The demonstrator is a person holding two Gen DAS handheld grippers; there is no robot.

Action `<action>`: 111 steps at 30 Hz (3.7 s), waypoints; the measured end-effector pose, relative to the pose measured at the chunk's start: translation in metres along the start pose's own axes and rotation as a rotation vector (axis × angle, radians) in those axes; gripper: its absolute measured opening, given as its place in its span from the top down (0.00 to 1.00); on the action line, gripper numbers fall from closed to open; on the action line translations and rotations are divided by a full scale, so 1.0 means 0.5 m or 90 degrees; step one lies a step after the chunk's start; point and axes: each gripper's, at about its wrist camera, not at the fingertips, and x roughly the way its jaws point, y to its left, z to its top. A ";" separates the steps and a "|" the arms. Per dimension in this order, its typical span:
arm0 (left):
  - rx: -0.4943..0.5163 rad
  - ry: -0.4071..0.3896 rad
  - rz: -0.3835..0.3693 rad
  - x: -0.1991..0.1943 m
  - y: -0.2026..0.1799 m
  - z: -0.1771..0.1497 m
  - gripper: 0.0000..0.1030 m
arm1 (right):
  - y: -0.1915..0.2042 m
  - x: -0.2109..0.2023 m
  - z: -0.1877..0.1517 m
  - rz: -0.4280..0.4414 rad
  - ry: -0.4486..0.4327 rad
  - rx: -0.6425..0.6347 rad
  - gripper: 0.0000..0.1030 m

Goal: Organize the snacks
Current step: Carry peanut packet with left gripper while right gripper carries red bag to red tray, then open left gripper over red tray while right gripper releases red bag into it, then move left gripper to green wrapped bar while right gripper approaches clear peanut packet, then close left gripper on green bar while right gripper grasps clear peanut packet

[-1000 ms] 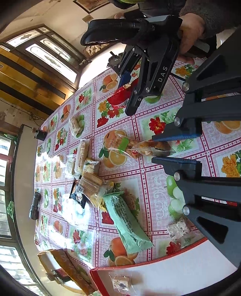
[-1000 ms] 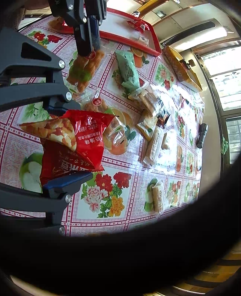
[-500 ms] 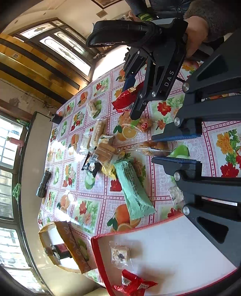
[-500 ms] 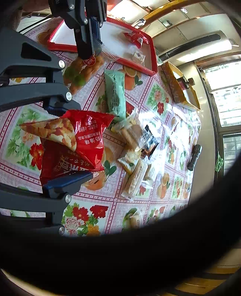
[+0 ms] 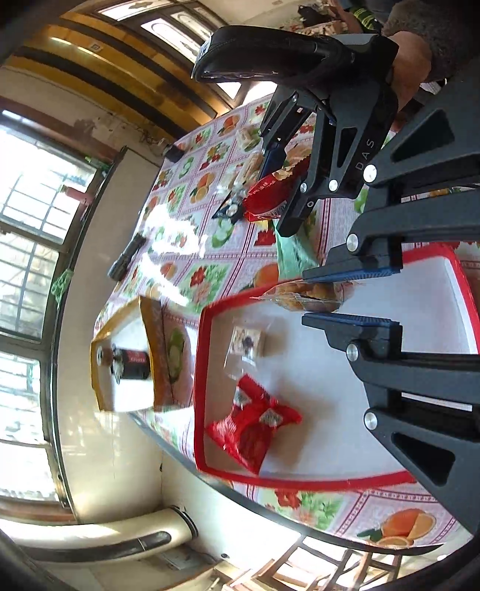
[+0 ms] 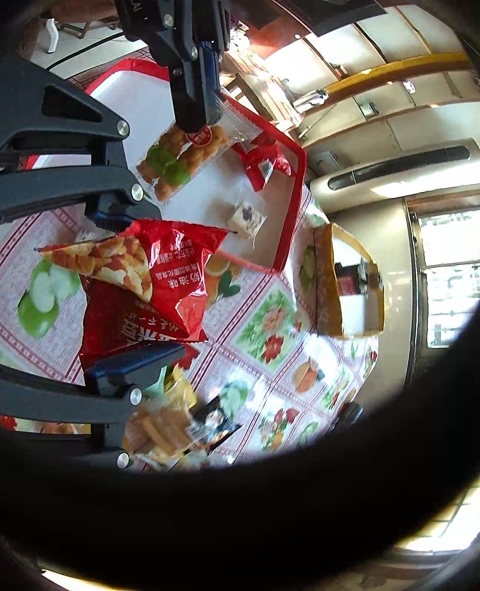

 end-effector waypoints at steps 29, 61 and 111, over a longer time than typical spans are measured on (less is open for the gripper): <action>-0.035 -0.002 0.235 -0.005 0.106 -0.007 0.50 | 0.135 0.100 0.044 0.082 0.034 -0.048 0.28; 0.144 0.058 0.174 0.196 -0.254 0.023 0.48 | -0.344 0.019 -0.236 -0.078 0.103 0.320 0.18; -0.046 0.286 0.031 0.283 -0.285 -0.058 0.46 | -0.350 -0.005 -0.257 -0.124 0.132 0.111 0.58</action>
